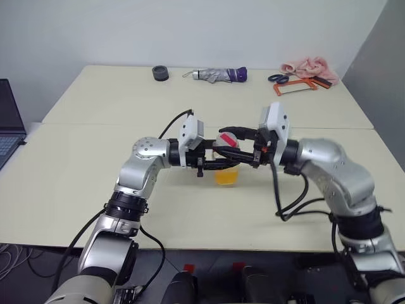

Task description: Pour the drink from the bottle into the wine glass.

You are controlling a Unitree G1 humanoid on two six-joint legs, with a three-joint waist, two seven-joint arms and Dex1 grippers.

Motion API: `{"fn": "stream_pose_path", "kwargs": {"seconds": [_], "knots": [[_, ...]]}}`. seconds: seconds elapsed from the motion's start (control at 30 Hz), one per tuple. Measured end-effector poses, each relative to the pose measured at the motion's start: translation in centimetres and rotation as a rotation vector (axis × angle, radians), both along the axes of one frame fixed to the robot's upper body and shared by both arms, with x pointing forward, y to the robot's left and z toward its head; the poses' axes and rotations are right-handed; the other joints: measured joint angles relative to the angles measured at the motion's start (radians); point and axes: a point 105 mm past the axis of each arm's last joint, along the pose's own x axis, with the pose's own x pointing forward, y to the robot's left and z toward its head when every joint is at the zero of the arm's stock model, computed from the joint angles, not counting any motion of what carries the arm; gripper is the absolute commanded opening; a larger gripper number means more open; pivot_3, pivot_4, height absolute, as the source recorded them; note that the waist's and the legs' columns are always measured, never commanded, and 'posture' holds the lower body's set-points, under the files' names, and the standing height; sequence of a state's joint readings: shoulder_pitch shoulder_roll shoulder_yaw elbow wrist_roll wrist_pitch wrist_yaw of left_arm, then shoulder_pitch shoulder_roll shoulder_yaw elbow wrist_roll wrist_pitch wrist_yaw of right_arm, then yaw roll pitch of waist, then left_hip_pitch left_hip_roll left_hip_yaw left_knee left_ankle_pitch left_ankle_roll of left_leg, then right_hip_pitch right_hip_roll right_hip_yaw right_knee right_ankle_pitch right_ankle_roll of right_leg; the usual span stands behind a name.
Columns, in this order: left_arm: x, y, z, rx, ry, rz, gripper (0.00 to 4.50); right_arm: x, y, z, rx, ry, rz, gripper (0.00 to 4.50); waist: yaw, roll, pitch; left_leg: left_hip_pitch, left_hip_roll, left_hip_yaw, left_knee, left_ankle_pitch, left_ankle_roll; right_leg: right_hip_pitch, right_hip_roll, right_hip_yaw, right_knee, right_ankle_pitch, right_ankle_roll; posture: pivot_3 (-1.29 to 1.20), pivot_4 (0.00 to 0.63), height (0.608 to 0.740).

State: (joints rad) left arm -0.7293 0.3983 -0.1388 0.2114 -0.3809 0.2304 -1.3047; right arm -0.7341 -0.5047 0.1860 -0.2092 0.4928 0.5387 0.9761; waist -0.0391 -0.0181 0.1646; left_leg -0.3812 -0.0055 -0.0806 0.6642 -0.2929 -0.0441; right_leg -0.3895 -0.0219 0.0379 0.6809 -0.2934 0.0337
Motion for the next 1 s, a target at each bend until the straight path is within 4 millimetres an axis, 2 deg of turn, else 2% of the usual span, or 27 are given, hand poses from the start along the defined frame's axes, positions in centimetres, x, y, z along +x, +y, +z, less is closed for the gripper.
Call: {"fn": "stream_pose_path", "kwargs": {"seconds": [0.17,0.2,0.27,0.37,0.43,0.57,0.77,1.0], "knots": [[0.2,0.1,0.1,0.000,0.020,0.014,1.90,0.8,-0.2,0.1,0.017,0.021,0.022,1.91,0.000,0.000,0.000,-0.002,0.001,-0.001,0.000,0.000,0.000,-0.001,-0.002,0.000,0.000,0.000,0.000,0.00,0.150,0.740],[0.2,0.1,0.0,-0.001,0.025,0.016,1.90,0.8,-0.3,0.0,0.037,0.020,0.008,2.63,0.001,0.000,0.000,-0.002,0.001,-0.001,0.000,0.000,0.000,-0.001,-0.003,0.000,0.000,0.000,0.000,0.00,0.150,0.740],[0.2,-0.2,0.1,-0.018,0.047,0.008,1.89,0.9,-0.6,-0.3,0.058,0.015,-0.036,3.25,0.004,0.000,0.000,-0.003,0.001,-0.001,0.000,0.000,0.000,-0.001,-0.005,0.000,0.000,0.000,0.000,0.00,0.150,0.740],[0.3,0.2,0.3,-0.023,0.057,0.019,1.89,-0.1,-2.5,-0.9,0.115,0.050,-0.147,4.32,0.011,0.000,0.000,-0.005,0.000,-0.002,0.001,0.001,-0.002,-0.002,-0.007,0.000,0.000,0.000,0.000,0.00,0.150,0.740],[0.4,0.2,0.4,-0.026,0.056,0.022,1.89,-1.5,-3.0,-0.5,0.144,0.057,-0.178,4.34,0.010,0.000,0.000,-0.005,0.000,-0.002,0.001,0.002,-0.003,-0.002,-0.007,0.000,0.000,0.000,0.000,0.00,0.150,0.740],[1.0,0.1,0.5,-0.027,0.065,0.032,1.89,-3.0,-2.1,0.0,0.201,0.040,-0.271,4.34,0.005,0.000,0.000,-0.004,0.000,-0.002,0.001,0.000,-0.001,-0.002,-0.003,0.001,0.001,0.000,0.000,0.00,0.150,0.740],[2.0,-0.3,0.4,-0.013,0.050,0.048,1.89,-1.2,-0.6,-0.5,0.236,-0.007,-0.566,4.34,0.003,0.000,0.000,-0.003,0.000,-0.001,0.001,0.002,-0.004,-0.003,0.000,0.001,0.001,0.000,0.000,0.00,0.150,0.740],[2.3,-0.5,0.0,-0.001,0.039,0.050,1.87,-0.5,-0.2,0.2,0.267,-0.063,-0.675,4.34,0.005,0.000,0.000,-0.004,-0.001,0.000,0.000,0.002,-0.004,-0.004,-0.002,0.002,0.001,0.000,0.000,0.00,0.150,0.740]]}}
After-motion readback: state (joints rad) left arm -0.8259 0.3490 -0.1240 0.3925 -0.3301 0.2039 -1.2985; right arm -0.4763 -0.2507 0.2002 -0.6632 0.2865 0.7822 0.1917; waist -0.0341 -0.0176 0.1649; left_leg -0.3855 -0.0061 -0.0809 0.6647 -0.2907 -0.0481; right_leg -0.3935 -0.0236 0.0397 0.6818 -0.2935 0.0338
